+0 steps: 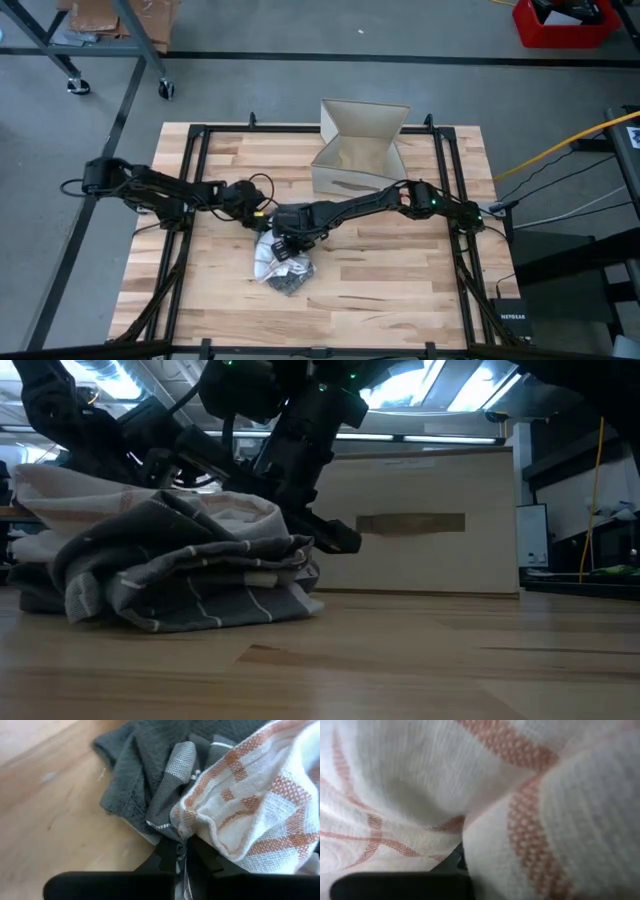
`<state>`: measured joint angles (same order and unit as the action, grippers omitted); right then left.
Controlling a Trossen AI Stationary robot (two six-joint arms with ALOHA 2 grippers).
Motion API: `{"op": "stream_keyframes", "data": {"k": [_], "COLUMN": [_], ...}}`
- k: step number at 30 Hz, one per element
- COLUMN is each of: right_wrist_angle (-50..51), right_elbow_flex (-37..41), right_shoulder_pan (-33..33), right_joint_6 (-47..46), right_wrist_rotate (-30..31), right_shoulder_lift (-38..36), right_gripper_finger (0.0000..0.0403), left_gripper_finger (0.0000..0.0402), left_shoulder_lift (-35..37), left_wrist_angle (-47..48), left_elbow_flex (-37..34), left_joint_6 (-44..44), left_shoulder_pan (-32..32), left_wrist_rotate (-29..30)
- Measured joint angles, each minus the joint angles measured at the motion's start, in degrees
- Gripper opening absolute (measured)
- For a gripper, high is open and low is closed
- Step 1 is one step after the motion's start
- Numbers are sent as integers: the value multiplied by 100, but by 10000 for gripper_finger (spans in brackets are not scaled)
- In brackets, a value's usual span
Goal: Fold towel
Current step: Put the stacked towels into the white laundry organizer
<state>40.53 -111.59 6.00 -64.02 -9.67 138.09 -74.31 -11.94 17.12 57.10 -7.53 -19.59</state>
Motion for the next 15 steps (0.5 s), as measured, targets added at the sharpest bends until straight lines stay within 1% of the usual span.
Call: {"op": "stream_keyframes", "data": {"k": [6,11,15], "right_wrist_angle": [-7,124,201], "right_elbow_flex": [25,35,35], "right_shoulder_pan": [2,-9,-11], "right_joint_6": [159,198,200], "right_wrist_rotate": [103,564,677], "right_shoulder_lift": [-173,-370,-457], "right_gripper_finger": [80,80,80], "left_gripper_finger": [8,6,6], "left_shoulder_lift": [454,857,953], "left_wrist_angle": [-23,-118,-135], "left_elbow_flex": [5,55,59], "left_joint_6": [273,350,389], "left_shoulder_pan": [-4,-11,-13], "left_wrist_rotate": [-85,-77,-56]}}
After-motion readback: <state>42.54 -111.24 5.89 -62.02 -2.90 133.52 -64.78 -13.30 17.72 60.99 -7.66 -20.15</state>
